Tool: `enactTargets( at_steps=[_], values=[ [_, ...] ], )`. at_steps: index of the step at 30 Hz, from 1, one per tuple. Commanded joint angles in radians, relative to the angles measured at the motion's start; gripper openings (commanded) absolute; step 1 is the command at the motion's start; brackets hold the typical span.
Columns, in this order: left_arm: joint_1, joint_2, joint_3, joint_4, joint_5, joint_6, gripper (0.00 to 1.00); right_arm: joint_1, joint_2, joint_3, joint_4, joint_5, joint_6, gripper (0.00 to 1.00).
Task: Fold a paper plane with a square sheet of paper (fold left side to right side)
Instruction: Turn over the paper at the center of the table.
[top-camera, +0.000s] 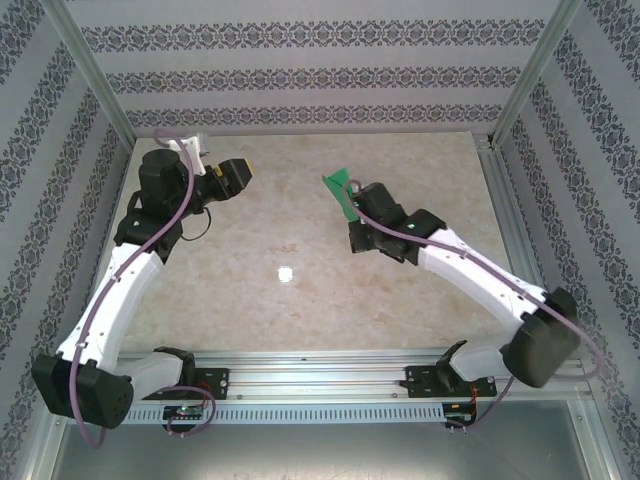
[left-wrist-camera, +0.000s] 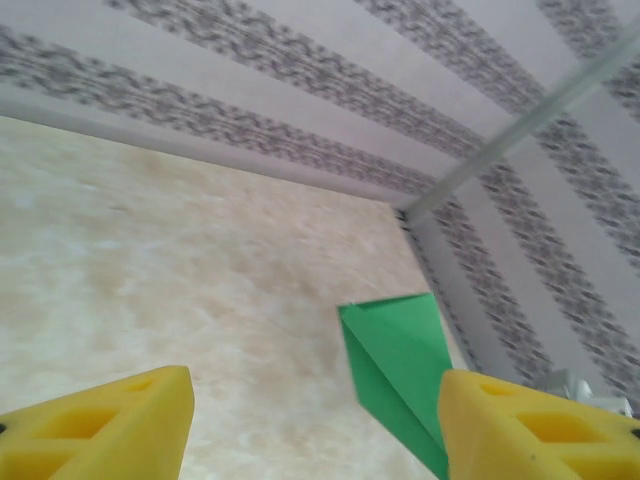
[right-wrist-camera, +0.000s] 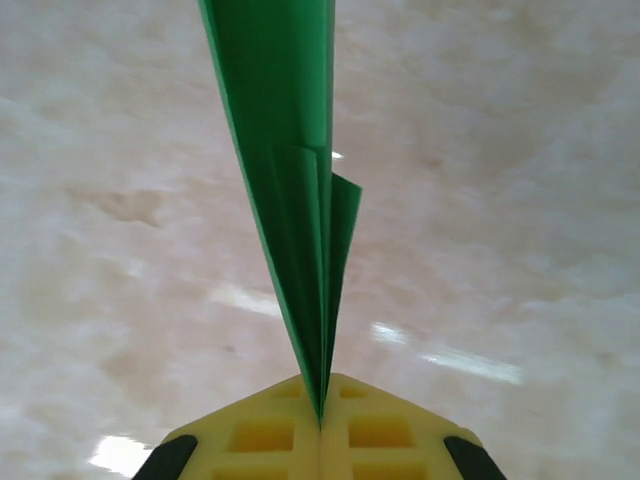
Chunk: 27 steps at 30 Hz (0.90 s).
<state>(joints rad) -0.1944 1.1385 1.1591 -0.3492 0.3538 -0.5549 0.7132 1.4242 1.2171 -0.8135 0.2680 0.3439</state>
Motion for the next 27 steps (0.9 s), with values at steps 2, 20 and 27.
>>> enactTargets(
  at_steps=[2, 20, 27],
  values=[
    [0.029, -0.044, -0.008, -0.226, -0.273, 0.085, 0.67, 0.109, 0.267, 0.160, -0.463, 0.570, -0.010, 0.00],
    [0.042, -0.055, -0.110, -0.213, -0.250, 0.089, 0.69, 0.346, 0.846, 0.430, -0.618, 0.706, 0.023, 0.24],
    [0.046, -0.014, -0.119, -0.206, -0.152, 0.117, 0.69, 0.401, 0.554, 0.365, -0.408, 0.312, -0.108, 0.75]
  ],
)
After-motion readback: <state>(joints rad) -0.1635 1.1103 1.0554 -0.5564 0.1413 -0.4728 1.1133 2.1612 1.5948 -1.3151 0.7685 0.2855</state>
